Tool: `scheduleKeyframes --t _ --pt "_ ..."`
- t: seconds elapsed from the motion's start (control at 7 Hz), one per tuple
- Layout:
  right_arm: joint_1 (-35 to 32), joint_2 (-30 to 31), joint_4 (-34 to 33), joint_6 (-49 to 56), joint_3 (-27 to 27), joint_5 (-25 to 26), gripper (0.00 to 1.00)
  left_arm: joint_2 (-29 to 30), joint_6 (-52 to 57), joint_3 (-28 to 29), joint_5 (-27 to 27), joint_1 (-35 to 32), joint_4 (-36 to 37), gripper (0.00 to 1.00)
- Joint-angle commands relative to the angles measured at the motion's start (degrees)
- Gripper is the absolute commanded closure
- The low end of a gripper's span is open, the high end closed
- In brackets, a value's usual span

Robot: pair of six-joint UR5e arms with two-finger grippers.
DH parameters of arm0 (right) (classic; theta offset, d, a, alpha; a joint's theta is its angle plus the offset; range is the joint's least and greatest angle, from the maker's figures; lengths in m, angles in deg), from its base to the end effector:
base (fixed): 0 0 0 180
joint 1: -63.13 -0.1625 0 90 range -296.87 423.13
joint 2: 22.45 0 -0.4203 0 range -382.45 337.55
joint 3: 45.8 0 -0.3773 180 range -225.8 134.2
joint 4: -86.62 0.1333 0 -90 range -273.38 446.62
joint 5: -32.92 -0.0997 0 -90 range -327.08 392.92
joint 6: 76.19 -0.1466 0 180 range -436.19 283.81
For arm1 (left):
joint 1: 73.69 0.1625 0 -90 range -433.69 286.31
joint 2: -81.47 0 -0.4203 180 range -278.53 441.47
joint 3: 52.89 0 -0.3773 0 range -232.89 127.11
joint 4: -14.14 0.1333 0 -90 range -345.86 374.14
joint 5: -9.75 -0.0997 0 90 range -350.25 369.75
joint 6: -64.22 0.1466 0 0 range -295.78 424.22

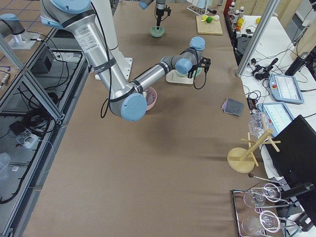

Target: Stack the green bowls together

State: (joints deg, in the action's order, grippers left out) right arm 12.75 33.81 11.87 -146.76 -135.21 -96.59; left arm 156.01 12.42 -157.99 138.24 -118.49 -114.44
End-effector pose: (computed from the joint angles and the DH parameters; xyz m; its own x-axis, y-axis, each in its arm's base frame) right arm -0.4156 -0.5648 0.3062 0.4960 0.1967 0.8457 -0.1335 0.9797 -0.1496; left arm 0.2645 -0.3220 0.5984 0.6102 0.0762 -0.7886 -0.1260 0.9920 -0.0017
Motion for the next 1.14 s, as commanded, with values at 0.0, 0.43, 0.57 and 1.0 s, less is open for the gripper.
scheduleKeyframes --t 0.0,0.43,0.57,1.0 --pt "2.74 -3.08 0.39 -2.56 2.57 2.77 1.0 0.86 0.02 0.68 3.93 0.15 0.0 1.0" --pt "5.73 -5.27 0.39 -6.15 2.93 4.45 1.0 8.31 -3.64 0.68 10.96 -0.89 2.35 1.0" --pt "6.95 -6.07 0.39 -6.51 3.28 4.71 1.0 10.95 -3.67 0.69 11.07 -1.6 4.29 1.0" --pt "9.42 -8.63 4.94 -9.23 7.75 6.2 1.0 15.18 -3.75 0.69 11.34 -3.89 8.24 1.0"
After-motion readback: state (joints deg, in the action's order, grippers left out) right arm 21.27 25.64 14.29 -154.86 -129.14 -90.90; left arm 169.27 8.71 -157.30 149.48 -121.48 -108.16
